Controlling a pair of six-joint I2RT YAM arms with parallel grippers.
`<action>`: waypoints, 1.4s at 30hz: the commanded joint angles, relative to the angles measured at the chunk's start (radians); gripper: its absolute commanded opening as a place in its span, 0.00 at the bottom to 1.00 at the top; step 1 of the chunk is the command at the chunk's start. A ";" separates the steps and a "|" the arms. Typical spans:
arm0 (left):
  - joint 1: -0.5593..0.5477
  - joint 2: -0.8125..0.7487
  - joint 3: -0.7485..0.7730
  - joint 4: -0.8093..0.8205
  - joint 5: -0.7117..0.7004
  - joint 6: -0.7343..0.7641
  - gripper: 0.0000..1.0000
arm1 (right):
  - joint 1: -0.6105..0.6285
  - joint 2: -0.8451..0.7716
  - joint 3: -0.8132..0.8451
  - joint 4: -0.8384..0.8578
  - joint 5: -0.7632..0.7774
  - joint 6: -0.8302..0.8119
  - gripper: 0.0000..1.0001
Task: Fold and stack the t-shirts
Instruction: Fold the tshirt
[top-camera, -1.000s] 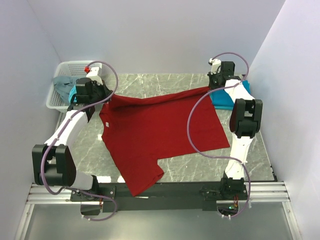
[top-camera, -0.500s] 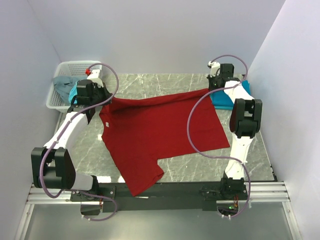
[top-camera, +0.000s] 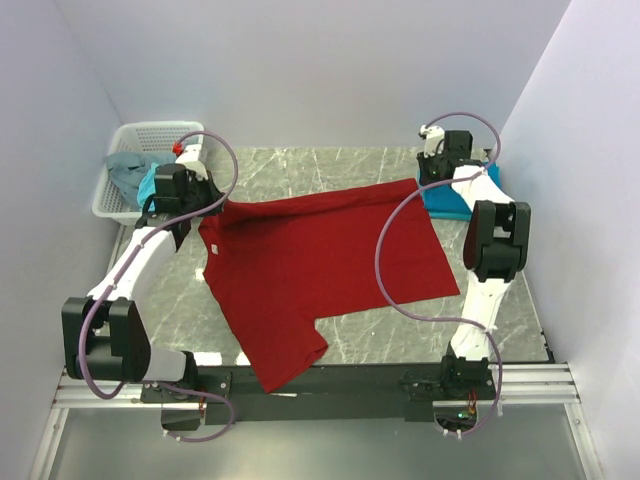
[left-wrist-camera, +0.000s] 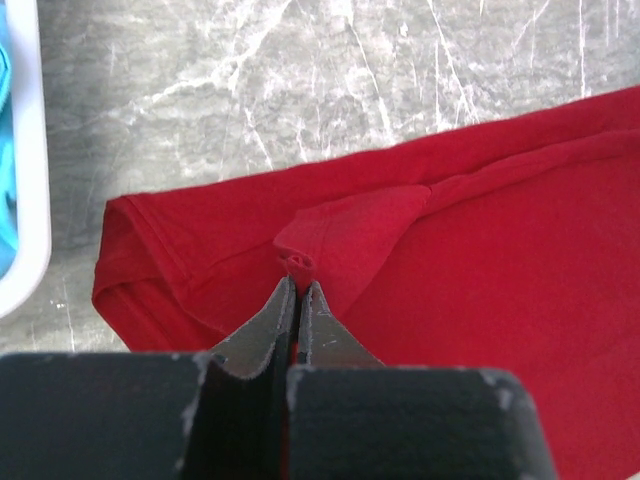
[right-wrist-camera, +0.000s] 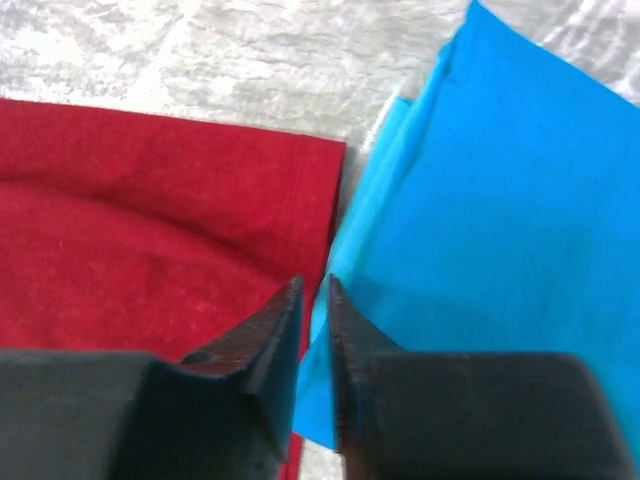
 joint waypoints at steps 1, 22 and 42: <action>-0.007 -0.050 -0.009 -0.001 0.027 0.011 0.00 | -0.014 -0.083 -0.020 0.052 0.014 -0.010 0.29; -0.059 -0.116 -0.099 -0.084 0.058 0.010 0.00 | -0.026 -0.304 -0.227 0.081 -0.108 0.002 0.35; -0.170 -0.067 -0.111 -0.275 0.111 -0.039 0.14 | -0.026 -0.353 -0.277 0.055 -0.151 -0.010 0.35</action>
